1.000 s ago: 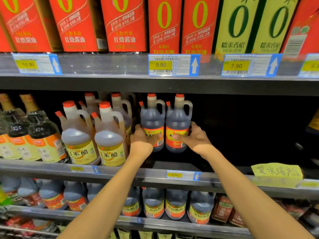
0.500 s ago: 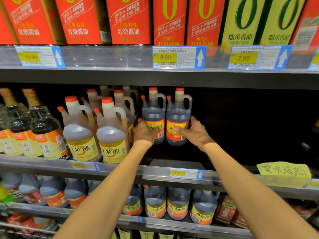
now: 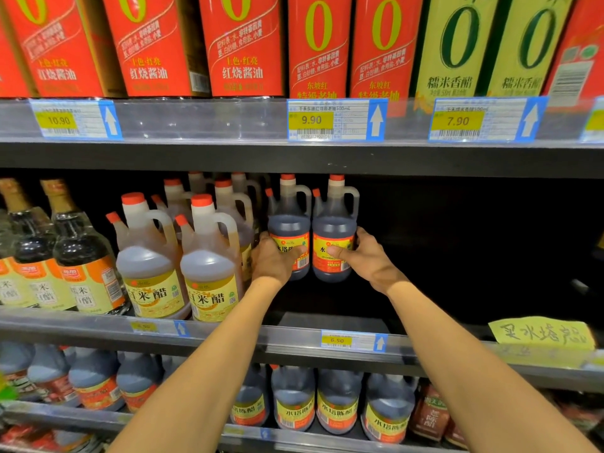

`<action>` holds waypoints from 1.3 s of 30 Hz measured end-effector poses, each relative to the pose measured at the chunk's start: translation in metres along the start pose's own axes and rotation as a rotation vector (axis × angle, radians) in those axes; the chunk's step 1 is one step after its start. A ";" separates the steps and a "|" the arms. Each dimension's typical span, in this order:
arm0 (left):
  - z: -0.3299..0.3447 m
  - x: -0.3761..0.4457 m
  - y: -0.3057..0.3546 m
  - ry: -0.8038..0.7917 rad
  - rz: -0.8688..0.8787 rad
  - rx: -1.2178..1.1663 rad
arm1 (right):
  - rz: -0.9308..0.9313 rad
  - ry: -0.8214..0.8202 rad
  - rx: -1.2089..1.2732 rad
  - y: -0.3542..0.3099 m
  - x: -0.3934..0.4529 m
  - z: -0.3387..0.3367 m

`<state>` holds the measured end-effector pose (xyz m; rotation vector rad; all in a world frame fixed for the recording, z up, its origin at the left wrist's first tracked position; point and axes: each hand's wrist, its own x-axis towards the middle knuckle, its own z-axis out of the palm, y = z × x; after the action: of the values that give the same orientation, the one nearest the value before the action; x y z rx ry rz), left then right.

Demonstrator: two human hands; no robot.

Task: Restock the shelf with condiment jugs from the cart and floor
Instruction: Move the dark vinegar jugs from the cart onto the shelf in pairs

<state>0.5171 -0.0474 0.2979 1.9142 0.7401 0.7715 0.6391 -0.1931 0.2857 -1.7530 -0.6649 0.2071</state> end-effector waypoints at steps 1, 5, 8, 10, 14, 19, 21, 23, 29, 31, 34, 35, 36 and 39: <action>0.000 0.001 0.000 0.000 0.000 0.004 | 0.000 0.000 0.002 0.001 0.001 0.000; 0.001 0.003 0.000 0.005 0.008 0.021 | 0.006 0.008 -0.001 0.001 0.005 0.002; 0.001 0.005 -0.001 0.010 0.021 0.024 | 0.011 0.008 -0.001 0.002 0.008 0.003; 0.002 0.006 -0.001 0.017 0.030 0.022 | 0.008 0.008 -0.006 0.003 0.011 0.003; 0.003 0.007 0.000 0.024 0.037 0.024 | 0.012 0.000 -0.001 0.003 0.014 0.003; 0.004 0.009 0.000 0.014 0.044 0.008 | 0.017 0.000 -0.003 0.005 0.019 0.004; 0.004 0.010 -0.002 0.010 0.042 0.000 | 0.012 0.002 0.005 0.006 0.021 0.005; 0.005 0.013 -0.005 -0.001 0.043 -0.008 | 0.011 0.003 0.013 0.007 0.022 0.006; 0.009 0.020 -0.011 -0.019 0.049 -0.038 | 0.011 -0.002 0.021 0.010 0.026 0.007; 0.010 0.022 -0.012 -0.013 0.052 -0.045 | 0.014 -0.002 0.018 0.011 0.027 0.007; 0.012 0.024 -0.014 0.002 0.063 -0.032 | 0.002 -0.004 0.013 0.011 0.030 0.007; 0.013 0.024 -0.014 0.007 0.064 -0.028 | -0.001 -0.006 0.010 0.011 0.030 0.007; 0.014 0.025 -0.015 0.007 0.063 -0.034 | -0.003 -0.008 0.009 0.011 0.031 0.008; 0.016 0.027 -0.016 0.009 0.056 -0.055 | -0.011 -0.001 0.008 0.013 0.032 0.008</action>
<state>0.5428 -0.0290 0.2832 1.8902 0.6662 0.8272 0.6657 -0.1713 0.2780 -1.7410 -0.6728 0.2030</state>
